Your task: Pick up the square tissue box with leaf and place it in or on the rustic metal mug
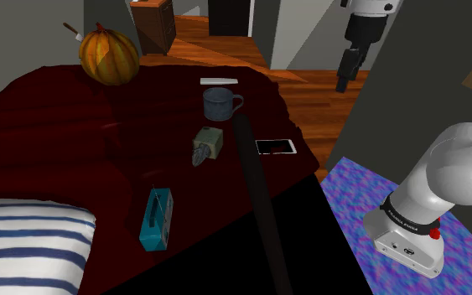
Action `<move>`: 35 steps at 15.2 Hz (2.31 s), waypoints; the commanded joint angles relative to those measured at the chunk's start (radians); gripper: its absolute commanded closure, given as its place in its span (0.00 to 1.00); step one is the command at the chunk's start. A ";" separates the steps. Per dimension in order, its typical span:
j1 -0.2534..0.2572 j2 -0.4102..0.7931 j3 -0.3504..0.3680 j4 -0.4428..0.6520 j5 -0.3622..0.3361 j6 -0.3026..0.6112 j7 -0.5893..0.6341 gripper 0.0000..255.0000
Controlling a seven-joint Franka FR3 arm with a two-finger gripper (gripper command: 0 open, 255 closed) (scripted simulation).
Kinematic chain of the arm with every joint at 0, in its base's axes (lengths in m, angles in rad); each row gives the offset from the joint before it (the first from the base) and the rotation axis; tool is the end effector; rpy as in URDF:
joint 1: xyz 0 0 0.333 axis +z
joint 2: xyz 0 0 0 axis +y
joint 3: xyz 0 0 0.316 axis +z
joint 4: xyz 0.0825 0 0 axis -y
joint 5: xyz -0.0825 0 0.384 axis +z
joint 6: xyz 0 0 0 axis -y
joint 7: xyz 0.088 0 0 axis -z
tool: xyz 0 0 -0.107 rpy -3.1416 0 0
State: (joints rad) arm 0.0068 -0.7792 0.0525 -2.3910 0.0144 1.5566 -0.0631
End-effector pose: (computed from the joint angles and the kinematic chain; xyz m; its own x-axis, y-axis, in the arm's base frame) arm 0.3051 0.0238 0.5704 0.9928 0.1051 -0.0571 0.1064 -0.9941 0.0189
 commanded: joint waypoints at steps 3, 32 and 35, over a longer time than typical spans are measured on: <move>0.000 0.028 0.044 -0.008 0.041 0.030 0.084 0.00; 0.003 1.008 0.445 0.517 0.080 0.501 1.242 0.00; 0.039 1.132 0.425 0.635 0.039 0.511 1.344 0.00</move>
State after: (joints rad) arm 0.0334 0.3149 0.4830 -1.7964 0.0652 2.0674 1.2416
